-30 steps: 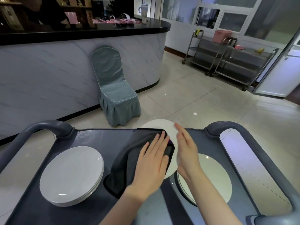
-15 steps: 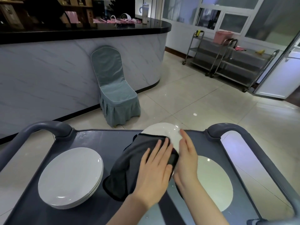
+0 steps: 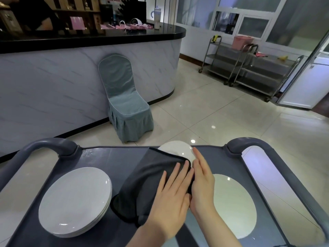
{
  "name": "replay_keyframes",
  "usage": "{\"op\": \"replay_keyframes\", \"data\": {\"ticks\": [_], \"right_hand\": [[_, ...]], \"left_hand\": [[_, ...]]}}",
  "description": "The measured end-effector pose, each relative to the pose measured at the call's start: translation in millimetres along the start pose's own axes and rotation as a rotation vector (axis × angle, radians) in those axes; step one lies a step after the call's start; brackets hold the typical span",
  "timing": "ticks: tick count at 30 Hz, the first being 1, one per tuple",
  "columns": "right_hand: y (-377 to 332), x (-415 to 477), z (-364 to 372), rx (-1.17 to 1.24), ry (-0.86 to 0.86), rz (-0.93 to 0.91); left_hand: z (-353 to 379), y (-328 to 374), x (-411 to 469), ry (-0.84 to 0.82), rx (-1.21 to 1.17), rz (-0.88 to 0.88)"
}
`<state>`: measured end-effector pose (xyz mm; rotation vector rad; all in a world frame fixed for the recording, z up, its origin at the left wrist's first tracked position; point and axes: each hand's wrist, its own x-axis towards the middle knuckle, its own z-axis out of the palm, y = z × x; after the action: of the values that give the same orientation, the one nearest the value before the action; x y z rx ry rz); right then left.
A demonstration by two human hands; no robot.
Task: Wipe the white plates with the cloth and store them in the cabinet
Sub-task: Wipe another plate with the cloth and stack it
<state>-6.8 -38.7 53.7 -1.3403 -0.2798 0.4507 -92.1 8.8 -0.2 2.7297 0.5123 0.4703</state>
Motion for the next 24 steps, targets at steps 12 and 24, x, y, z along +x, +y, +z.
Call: {"op": "replay_keyframes", "data": {"ticks": [12, 24], "right_hand": [[-9.1, 11.4, -17.7, -0.004, -0.020, -0.001], [-0.9, 12.2, -22.7, 0.040, -0.022, 0.068]], "left_hand": [[-11.5, -43.0, 17.0, 0.005, -0.314, -0.123], [-9.2, -35.4, 17.4, -0.018, -0.282, -0.010]]}}
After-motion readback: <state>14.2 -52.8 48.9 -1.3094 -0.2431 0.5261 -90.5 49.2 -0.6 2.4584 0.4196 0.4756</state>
